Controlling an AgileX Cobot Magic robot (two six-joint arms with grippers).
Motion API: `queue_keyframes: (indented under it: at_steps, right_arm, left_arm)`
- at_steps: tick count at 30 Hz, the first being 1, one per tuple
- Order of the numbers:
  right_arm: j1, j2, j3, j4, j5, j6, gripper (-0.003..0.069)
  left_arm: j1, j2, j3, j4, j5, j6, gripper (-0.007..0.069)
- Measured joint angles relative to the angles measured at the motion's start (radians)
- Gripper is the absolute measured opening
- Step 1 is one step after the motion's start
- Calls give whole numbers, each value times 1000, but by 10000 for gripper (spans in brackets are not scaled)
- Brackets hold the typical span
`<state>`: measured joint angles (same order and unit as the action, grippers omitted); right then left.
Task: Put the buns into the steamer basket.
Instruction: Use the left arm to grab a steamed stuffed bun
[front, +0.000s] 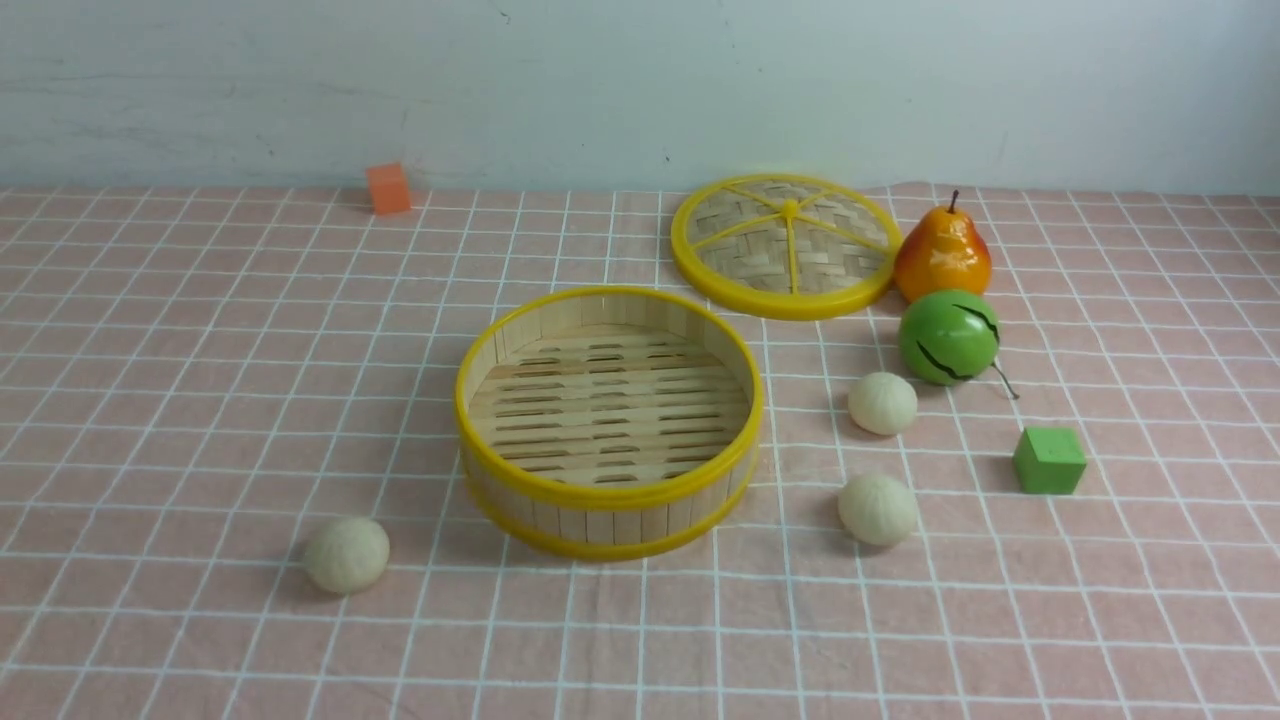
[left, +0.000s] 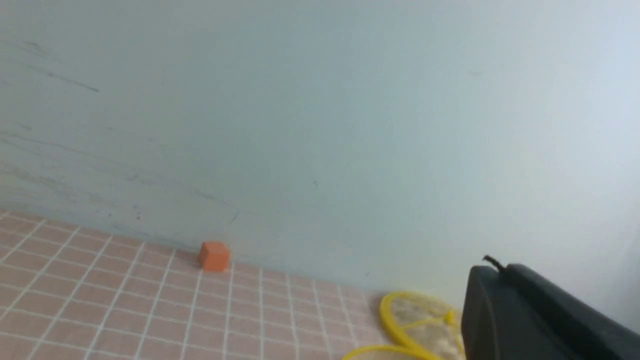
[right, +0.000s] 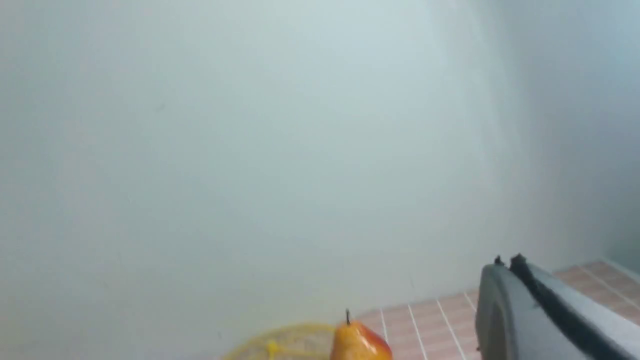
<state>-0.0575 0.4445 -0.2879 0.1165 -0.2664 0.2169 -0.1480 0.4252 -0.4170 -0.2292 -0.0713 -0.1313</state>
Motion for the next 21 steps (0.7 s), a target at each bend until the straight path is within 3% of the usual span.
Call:
queue_keyframes:
  at_steps: [1,5,9,12,15,21]
  right_arm:
    - [0,13,0,-5,10,-2,-13]
    - [13,323,-174,-116,330,6,-6]
    - [95,596,-368,-134,769,-12,-3]
    - [169,740,-471,-135,940,-95,-2]
    - [226,828,-527,-123,974,-142,-1]
    - [296,916,-561,-81,999,-209,3]
  left_arm:
    - [0,14,-11,-1,3,5,-14]
    - [0,354,-134,-59,120,42,-14]
    - [0,610,-338,-81,430,52,-14]
    - [-1,766,-483,-83,632,80,-14]
    - [-2,861,-568,-73,733,94,-14]
    - [-17,1068,-701,92,844,1,-3]
